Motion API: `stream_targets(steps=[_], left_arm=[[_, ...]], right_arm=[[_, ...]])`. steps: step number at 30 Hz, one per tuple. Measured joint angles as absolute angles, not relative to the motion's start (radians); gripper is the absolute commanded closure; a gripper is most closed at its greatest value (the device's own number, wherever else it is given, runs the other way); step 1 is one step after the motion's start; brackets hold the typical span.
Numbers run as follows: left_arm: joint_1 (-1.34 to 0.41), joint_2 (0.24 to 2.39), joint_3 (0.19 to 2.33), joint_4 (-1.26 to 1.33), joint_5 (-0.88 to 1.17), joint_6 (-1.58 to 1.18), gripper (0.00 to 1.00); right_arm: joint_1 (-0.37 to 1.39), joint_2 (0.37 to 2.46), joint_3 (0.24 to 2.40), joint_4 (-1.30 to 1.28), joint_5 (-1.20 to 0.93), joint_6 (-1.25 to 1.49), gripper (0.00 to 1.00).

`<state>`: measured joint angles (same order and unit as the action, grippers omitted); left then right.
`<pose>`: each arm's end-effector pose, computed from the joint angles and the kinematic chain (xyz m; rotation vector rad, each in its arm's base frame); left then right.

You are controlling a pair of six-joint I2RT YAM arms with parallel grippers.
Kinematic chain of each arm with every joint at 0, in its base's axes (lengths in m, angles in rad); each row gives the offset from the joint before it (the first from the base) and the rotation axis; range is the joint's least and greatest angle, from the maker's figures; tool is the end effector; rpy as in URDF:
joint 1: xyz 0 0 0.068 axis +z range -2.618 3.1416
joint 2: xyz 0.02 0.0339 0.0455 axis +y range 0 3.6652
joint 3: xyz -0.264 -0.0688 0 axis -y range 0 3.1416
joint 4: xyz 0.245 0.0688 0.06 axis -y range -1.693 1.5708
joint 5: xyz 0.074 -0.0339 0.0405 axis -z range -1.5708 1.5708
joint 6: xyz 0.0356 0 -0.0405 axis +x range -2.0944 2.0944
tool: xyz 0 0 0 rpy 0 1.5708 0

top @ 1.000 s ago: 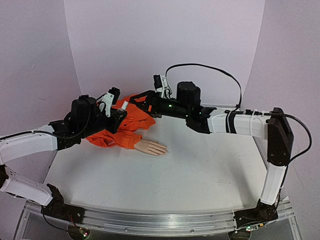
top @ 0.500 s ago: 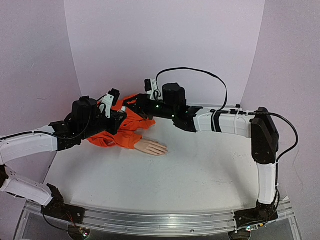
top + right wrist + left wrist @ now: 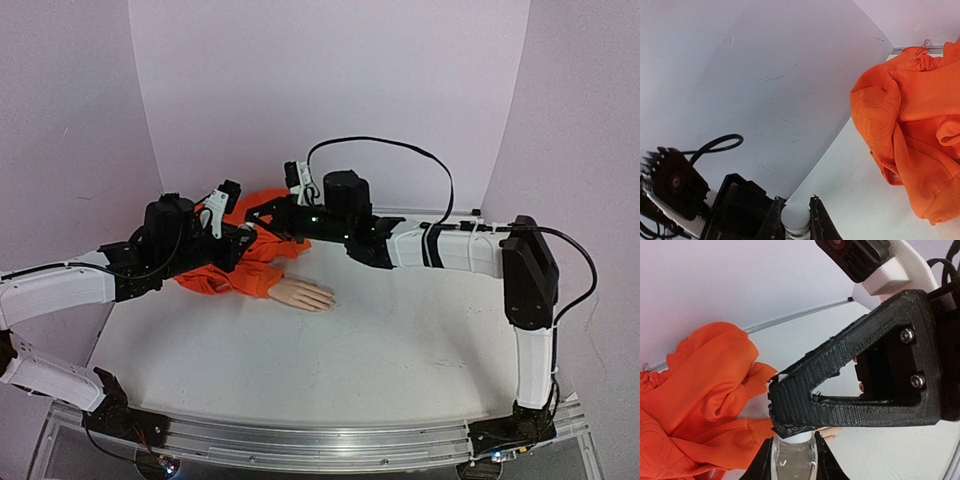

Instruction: Paint the nails

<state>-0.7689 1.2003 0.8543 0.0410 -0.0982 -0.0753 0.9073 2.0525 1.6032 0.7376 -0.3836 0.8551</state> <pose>0.2034 -0.1919 0.3001 0.5820 1.8122 -0.4864 0.2923 0.3955 0.3255 -0.4226 1.4664 1.7089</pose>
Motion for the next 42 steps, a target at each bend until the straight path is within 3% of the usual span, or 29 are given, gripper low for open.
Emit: stream_targets(steps=[4,13,18,19,22,24,26,32,42], left_arm=[[-0.728,1.201,0.857,0.034,0.120,-0.103,1.00],[-0.643,1.331,1.018,0.021,1.034,-0.206,1.00],[-0.667,1.362,1.029,0.027,1.190,-0.235,1.00],[-0.667,1.368,1.029,0.027,1.193,-0.236,1.00],[-0.667,1.375,1.027,0.028,1.134,-0.226,1.00],[-0.664,1.360,1.015,0.040,1.028,-0.203,1.00],[-0.660,1.322,0.978,0.058,0.868,-0.169,1.00],[-0.682,1.145,0.833,0.058,0.363,-0.037,1.00],[-0.712,1.082,0.796,0.057,0.041,0.056,1.00]], right_arm=[[0.879,2.006,1.515,0.796,-0.499,0.784,1.00],[0.801,1.821,1.297,1.010,-1.071,0.522,1.00],[0.813,1.780,1.235,1.055,-1.148,0.432,1.00],[0.813,1.780,1.232,1.056,-1.148,0.429,0.92],[0.805,1.780,1.220,1.053,-1.124,0.430,0.52],[0.796,1.779,1.211,1.039,-1.094,0.450,0.38],[0.791,1.779,1.208,1.004,-1.045,0.461,0.31],[0.789,1.787,1.242,0.826,-0.856,0.496,0.25],[0.833,1.890,1.442,0.715,-0.577,0.701,0.29]])
